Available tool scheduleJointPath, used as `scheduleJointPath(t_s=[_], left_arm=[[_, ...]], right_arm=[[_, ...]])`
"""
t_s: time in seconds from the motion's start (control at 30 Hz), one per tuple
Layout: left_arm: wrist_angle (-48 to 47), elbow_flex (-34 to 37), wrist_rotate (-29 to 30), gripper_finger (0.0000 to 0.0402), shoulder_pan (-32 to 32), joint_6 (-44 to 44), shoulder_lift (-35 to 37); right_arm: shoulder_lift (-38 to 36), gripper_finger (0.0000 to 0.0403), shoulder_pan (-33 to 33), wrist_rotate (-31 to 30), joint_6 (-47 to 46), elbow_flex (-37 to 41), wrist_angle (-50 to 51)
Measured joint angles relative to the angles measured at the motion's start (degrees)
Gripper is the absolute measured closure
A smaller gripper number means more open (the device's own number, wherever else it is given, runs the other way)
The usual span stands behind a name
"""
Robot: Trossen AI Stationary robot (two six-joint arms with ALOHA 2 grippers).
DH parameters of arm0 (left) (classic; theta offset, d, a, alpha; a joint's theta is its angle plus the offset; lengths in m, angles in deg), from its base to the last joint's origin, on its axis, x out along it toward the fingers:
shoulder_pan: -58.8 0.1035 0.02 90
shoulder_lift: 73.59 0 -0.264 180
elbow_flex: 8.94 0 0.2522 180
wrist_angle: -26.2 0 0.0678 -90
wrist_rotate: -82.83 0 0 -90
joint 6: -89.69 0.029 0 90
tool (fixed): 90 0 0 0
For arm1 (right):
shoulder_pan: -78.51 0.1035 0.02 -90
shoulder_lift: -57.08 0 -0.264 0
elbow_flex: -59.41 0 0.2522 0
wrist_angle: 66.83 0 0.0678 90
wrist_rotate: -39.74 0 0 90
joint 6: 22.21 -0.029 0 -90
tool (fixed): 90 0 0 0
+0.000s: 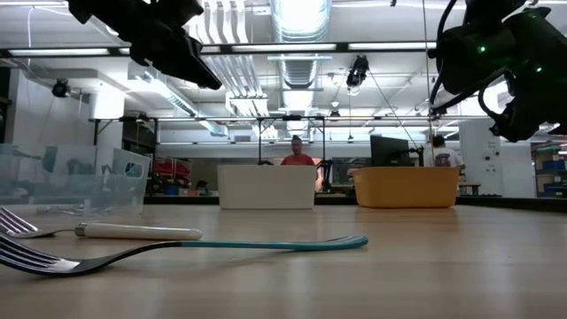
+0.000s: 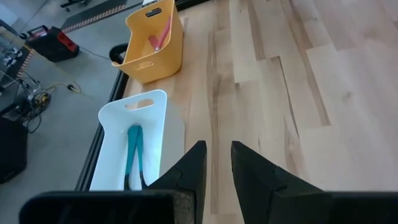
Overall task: Sort silverware by color (type)
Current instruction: Put the right pink fork into the yellow bin
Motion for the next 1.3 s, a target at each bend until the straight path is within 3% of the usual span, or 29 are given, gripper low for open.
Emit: scheduleJointPath(t_s=[0.23, 0.73, 0.9, 1.13, 1.3], left_arm=[[0.02, 0.12, 0.00, 0.0345, 0.00, 0.11, 0.00], [0.48, 0.14, 0.02, 0.0345, 0.00, 0.20, -0.26], [0.89, 0.14, 0.07, 0.0345, 0.00, 0.22, -0.28], [1.63, 0.14, 0.09, 0.0345, 0.00, 0.23, -0.28], [1.65, 0.14, 0.11, 0.0345, 0.00, 0.22, -0.28]], right_arm=[[0.02, 0.0231, -0.02, -1.06, -2.78, 4.50, -8.56], [0.44, 0.0222, 0.35, -0.49, -4.81, 13.58, -20.59], [0.54, 0.0222, 0.39, -2.64, -3.44, 9.78, -23.01], [0.68, 0.0226, 0.33, -15.07, -1.12, 3.39, -25.70], [0.66, 0.0232, -0.38, -16.47, -2.09, -0.54, -25.25]])
